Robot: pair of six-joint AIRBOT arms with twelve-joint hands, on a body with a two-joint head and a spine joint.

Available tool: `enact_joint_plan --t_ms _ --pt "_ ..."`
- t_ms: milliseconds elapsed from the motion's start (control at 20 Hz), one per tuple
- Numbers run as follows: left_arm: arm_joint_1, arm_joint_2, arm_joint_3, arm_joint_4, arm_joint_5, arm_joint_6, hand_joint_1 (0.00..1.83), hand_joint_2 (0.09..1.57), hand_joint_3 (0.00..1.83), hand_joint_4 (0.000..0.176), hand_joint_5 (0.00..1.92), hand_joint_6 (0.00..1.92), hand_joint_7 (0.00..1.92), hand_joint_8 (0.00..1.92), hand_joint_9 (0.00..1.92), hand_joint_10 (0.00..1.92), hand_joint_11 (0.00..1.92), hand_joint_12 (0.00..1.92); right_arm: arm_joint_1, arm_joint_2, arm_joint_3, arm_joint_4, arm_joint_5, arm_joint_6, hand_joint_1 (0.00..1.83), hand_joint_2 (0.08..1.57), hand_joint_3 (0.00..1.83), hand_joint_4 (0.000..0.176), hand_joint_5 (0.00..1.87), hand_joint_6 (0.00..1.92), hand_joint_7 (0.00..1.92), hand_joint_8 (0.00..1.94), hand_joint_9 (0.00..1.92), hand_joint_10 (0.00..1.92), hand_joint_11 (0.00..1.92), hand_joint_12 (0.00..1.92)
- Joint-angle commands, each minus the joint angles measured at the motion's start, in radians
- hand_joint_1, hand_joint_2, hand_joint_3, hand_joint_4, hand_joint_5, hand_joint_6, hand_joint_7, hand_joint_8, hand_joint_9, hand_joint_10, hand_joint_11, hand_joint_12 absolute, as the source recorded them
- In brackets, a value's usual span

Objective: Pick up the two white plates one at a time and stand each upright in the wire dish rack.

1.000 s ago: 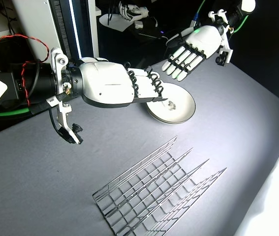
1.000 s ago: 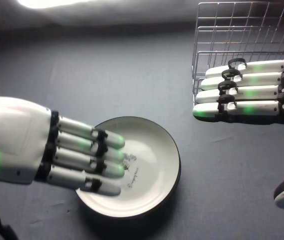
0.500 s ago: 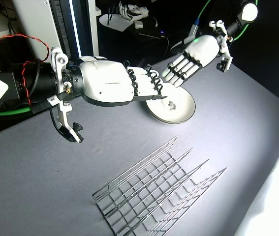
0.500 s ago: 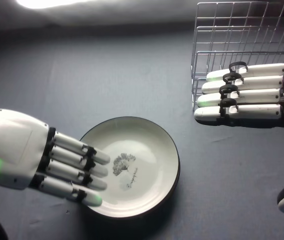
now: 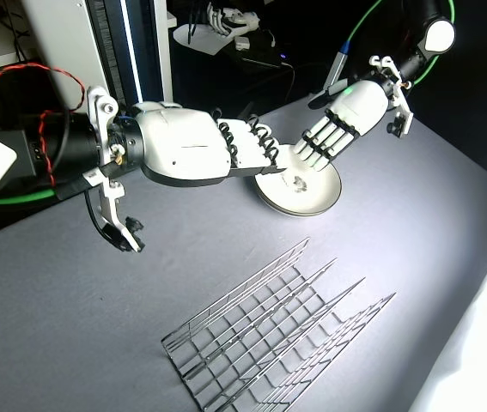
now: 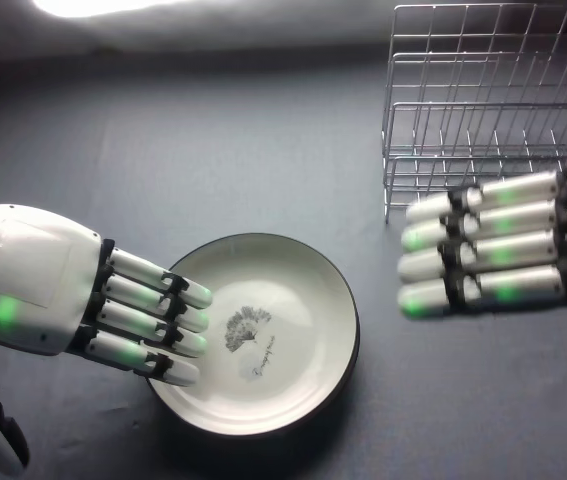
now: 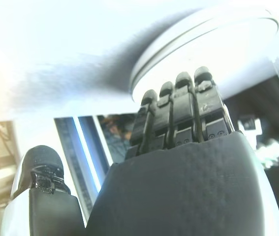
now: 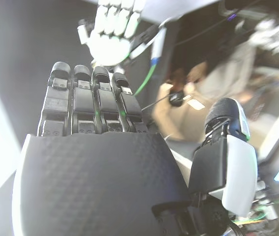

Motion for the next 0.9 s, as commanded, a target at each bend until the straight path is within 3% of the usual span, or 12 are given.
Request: enact_joint_plan --t_ms 0,150,350,850 --pt "-0.007 -0.008 0.009 -0.055 -0.038 -0.002 0.00 1.02 0.03 0.000 0.00 0.00 0.00 0.00 0.00 0.00 0.00 0.00 0.023 -0.005 0.014 0.053 0.094 0.000 0.00 1.03 0.02 0.000 0.00 0.00 0.00 0.00 0.00 0.00 0.00 0.00" --pt "-0.008 -0.026 0.038 -0.046 -0.036 -0.002 0.00 1.03 0.03 0.000 0.00 0.00 0.00 0.00 0.00 0.00 0.00 0.00 0.079 -0.030 0.069 -0.063 0.106 0.004 0.00 1.03 0.02 0.000 0.00 0.00 0.00 0.00 0.00 0.00 0.00 0.00" --pt "-0.008 -0.040 0.068 -0.027 -0.035 -0.002 0.00 1.03 0.03 0.000 0.00 0.00 0.00 0.00 0.00 0.00 0.00 0.00 0.145 -0.045 0.075 -0.114 0.090 0.026 0.00 1.03 0.01 0.000 0.00 0.00 0.00 0.00 0.00 0.00 0.00 0.00" --pt "0.026 -0.061 0.107 0.023 -0.028 0.009 0.00 1.04 0.03 0.000 0.00 0.00 0.00 0.00 0.00 0.00 0.00 0.00 0.165 -0.073 0.074 -0.127 0.006 0.036 0.00 1.04 0.01 0.000 0.00 0.00 0.00 0.00 0.00 0.00 0.00 0.00"
